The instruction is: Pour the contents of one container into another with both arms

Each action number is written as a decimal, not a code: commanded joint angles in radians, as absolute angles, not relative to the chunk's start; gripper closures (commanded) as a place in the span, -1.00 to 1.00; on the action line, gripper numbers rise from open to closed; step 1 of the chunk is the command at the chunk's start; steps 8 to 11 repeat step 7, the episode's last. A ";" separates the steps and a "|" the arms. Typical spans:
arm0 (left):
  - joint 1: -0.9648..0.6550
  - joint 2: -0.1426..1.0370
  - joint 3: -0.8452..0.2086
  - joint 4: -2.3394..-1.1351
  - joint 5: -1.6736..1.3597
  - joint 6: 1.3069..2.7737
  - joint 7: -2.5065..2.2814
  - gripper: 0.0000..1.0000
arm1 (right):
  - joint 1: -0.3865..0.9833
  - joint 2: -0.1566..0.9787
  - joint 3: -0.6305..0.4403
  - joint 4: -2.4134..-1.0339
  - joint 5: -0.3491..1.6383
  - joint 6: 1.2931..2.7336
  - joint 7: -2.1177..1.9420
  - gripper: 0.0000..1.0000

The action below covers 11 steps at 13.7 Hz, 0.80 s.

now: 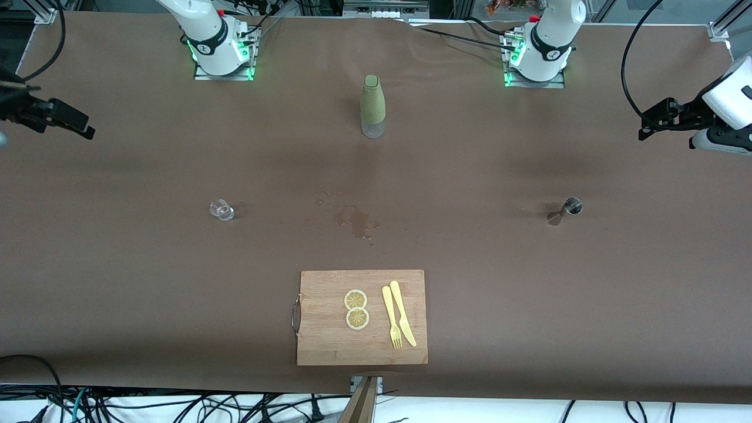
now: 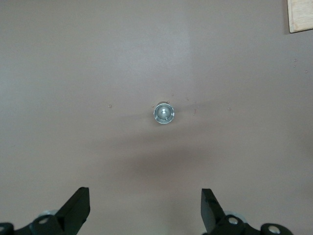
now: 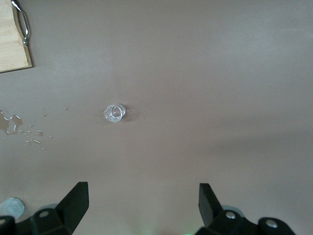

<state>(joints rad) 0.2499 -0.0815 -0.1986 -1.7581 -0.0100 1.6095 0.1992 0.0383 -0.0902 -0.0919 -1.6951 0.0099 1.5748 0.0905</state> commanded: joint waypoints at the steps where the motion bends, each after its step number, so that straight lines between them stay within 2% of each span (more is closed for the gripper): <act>1: 0.238 -0.086 -0.186 -1.753 -0.028 1.608 0.192 -1.00 | 0.025 -0.124 -0.058 -1.714 -0.008 1.566 0.172 -1.00; 11: 0.238 -0.086 -0.186 -1.753 -0.028 1.608 0.192 -1.00 | 0.038 -0.098 -0.080 -1.704 -0.002 1.557 0.138 -1.00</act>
